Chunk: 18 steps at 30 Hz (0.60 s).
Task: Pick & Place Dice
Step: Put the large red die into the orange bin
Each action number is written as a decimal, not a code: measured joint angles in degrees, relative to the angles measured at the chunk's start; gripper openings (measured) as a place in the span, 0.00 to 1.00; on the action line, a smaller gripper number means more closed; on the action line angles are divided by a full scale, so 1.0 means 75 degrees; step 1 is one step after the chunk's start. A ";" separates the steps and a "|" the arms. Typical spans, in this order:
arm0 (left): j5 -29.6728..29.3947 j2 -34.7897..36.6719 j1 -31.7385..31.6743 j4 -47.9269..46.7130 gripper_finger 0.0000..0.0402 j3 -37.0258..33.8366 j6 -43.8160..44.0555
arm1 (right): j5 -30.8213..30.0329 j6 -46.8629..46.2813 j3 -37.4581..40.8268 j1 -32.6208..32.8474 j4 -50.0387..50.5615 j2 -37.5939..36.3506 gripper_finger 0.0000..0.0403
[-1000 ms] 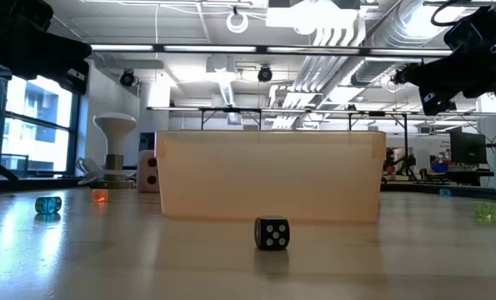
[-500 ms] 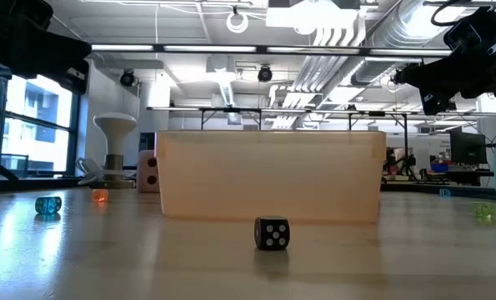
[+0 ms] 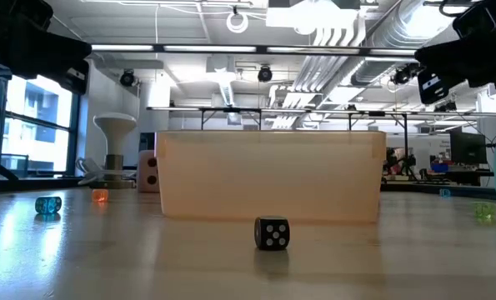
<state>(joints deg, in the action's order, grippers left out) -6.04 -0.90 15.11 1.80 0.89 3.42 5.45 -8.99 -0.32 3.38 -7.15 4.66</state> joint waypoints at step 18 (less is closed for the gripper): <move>-0.0003 0.0000 0.0000 0.0283 0.00 0.0000 -0.0003 | -0.2038 0.0017 -0.0525 -0.0003 0.0011 0.0118 0.74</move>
<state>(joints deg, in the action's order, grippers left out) -6.06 -0.91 15.11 3.92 0.89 3.40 -9.84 -8.86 -4.25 3.36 -7.06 5.55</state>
